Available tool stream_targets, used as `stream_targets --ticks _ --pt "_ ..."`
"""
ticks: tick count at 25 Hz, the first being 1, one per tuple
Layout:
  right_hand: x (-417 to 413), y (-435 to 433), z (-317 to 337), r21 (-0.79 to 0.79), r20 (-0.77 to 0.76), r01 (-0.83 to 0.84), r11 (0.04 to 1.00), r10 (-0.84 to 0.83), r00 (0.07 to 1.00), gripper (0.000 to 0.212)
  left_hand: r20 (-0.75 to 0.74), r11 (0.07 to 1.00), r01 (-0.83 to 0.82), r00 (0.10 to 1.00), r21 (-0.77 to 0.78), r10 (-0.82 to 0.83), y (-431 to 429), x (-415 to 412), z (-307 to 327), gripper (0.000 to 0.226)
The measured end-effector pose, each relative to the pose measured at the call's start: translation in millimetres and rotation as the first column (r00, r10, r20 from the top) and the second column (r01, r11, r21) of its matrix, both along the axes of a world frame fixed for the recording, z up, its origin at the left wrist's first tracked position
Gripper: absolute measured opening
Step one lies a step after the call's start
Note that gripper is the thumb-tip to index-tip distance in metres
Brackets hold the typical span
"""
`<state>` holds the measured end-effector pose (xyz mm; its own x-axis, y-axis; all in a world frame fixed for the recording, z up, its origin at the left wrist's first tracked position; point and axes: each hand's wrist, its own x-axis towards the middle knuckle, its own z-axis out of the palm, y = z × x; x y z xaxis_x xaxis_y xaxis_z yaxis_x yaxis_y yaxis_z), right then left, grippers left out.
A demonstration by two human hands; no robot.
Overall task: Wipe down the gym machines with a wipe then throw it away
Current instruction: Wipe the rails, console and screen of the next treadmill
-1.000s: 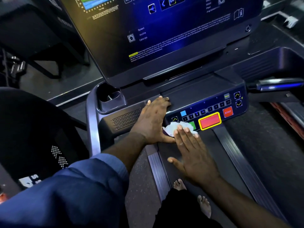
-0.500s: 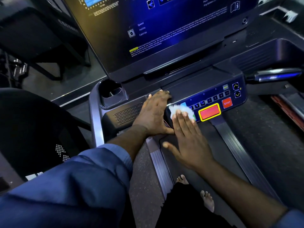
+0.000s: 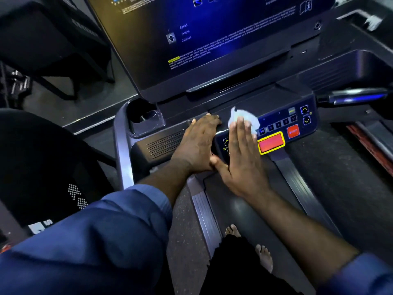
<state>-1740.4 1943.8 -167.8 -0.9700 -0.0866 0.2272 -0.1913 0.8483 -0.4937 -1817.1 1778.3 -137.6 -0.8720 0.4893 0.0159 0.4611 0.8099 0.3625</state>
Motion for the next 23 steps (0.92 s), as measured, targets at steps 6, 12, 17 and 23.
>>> stream_targets --ticks 6,12,17,23 --pt "26 23 -20 0.139 -0.032 -0.113 0.984 0.118 0.992 0.099 -0.002 1.000 0.018 1.000 -0.025 -0.018 0 1 2 0.135" --pt "-23 6 18 0.130 -0.029 -0.074 0.989 0.079 0.996 0.099 -0.005 1.000 0.027 1.000 -0.016 -0.027 -1 -1 -1 0.114" --pt "46 22 -25 0.244 0.022 -0.177 0.953 0.177 0.984 0.102 -0.012 1.000 0.014 1.000 -0.028 -0.015 0 2 1 0.132" --pt "18 -11 10 0.242 0.078 -0.094 0.966 0.078 0.994 0.105 -0.013 1.000 0.004 1.000 0.017 -0.004 -2 0 0 0.123"
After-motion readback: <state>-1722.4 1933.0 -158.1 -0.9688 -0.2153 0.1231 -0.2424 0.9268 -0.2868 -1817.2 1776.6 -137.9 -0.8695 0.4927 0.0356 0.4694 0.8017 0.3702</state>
